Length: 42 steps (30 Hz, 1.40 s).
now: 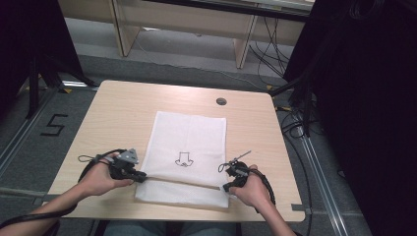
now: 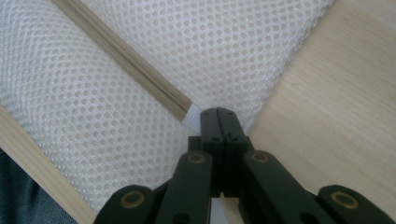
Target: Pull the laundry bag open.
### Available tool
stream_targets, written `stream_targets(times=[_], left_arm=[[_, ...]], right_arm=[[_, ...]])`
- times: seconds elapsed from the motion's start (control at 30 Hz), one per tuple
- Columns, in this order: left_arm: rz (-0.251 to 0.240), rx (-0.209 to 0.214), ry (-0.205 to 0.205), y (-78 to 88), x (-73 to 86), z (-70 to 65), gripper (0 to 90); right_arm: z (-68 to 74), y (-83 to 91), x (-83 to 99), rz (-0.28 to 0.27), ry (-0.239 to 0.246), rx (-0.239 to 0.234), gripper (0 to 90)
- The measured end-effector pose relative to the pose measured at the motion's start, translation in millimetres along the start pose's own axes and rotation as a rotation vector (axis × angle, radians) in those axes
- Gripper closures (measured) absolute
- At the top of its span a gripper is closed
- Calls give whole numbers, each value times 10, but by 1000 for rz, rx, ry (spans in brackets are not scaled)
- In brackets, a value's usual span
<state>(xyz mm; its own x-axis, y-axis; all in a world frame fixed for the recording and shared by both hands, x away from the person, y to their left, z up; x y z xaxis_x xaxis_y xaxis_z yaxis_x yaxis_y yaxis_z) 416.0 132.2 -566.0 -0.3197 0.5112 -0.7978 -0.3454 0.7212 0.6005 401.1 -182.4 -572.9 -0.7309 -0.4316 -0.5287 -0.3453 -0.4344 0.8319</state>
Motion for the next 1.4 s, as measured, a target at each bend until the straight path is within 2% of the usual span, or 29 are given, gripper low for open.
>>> stream_targets(times=[0.03, 0.07, 0.1, 0.13, 0.2, 0.23, 0.3, 0.37, 0.4, 0.47, 0.5, 0.53, 0.57, 0.63, 0.67, 0.7, 0.73, 0.77, 0.8, 0.83, 0.9, 0.93, 0.97, 1.0, 1.13, 1.17, 1.2, 1.33, 1.4], left_arm=[[-10, 15, 22, 23, 4, -4, 822], [-34, 10, 49, 5, -9, -28, 822], [-22, 3, 19, 6, -7, -27, 822], [-19, 1, 10, 3, -12, -32, 822], [-20, 4, 6, 11, -13, -28, 822], [-20, 8, 11, 18, -10, -31, 822], [-22, 14, 22, 30, -4, -44, 822], [-13, 10, 21, 30, 11, -42, 822], [-9, 9, 35, 27, 21, -52, 822], [2, 9, 28, 26, 41, -63, 822], [11, 14, 10, 37, 49, -63, 822], [20, 11, 10, 43, 59, -62, 823], [59, 3, -43, 80, 104, -22, 822], [15, -11, 29, 84, 109, -47, 822], [72, -26, -50, 164, 158, 28, 822], [59, -7, -19, 180, 161, 28, 822], [46, -11, -5, 185, 156, 29, 822], [36, -19, -6, 180, 147, 20, 822], [55, -18, -36, 187, 157, 33, 822], [62, -21, -27, 172, 176, 26, 822], [76, -16, -43, 162, 198, 29, 822], [77, -13, -39, 162, 201, 30, 822], [64, -12, -6, 150, 202, 14, 822], [65, -12, -1, 149, 203, 11, 822], [77, -14, -17, 150, 216, 21, 822], [79, -13, -19, 150, 219, 20, 821], [84, -11, -36, 155, 218, 26, 821], [76, -12, -33, 154, 219, 25, 820], [73, -12, -15, 151, 224, 15, 820]], right_arm=[[-25, 0, -1, -5, -1, 6, 900], [-23, 6, 3, 9, 5, 13, 900], [-15, 4, -1, 17, 8, 23, 900], [-14, -6, -13, 23, 31, 30, 900], [-18, -3, -11, 28, 35, 26, 900], [-1, 8, -2, 27, 2, 24, 900], [-24, 3, 0, 7, 4, 12, 900], [-20, 7, 2, 11, 4, 8, 900], [-20, 7, 1, 12, 4, 9, 900], [-27, 3, 0, 6, 1, 9, 900], [-7, 16, 12, 13, -27, 7, 900], [-31, 1, 0, -6, -6, 2, 900], [-32, 6, 6, -1, -10, 1, 900], [-31, 10, 8, 0, -16, 4, 900], [-33, 9, 7, -2, -8, 5, 900], [-30, 5, 2, -4, -2, 12, 900], [-26, -2, -3, -4, 1, 11, 900], [-26, 9, 3, 12, -4, 17, 900], [-35, 2, 0, 8, 7, 13, 900], [-33, 4, 1, 9, 1, 14, 900], [-28, -2, -3, -6, -9, 8, 900], [-36, 4, 0, -3, -6, 5, 900], [-31, 11, 5, 1, -20, 2, 900], [-35, 10, 7, 1, -25, 0, 900], [-38, 12, 9, 0, -25, -7, 900], [-39, -2, -1, -19, -22, -8, 900], [-42, 7, 6, -8, -17, -11, 900], [-33, 12, 6, -1, -17, -3, 900], [-3, 22, 19, 12, -48, 2, 900]])
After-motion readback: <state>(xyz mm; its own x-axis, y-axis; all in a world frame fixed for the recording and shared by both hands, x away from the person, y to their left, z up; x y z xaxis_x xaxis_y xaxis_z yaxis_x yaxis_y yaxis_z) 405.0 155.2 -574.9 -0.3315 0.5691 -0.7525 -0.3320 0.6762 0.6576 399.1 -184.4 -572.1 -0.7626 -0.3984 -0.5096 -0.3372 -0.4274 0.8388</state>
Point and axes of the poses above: each handheld gripper's, and its own axes: y roughly backward along the jaws, x roughly out of its underside, z roughly to its left, the point moved 10 cm from there along -y, roughly forward along the jaws, and after that the axes turned 14 degrees about -z, right-handed, at the moved point
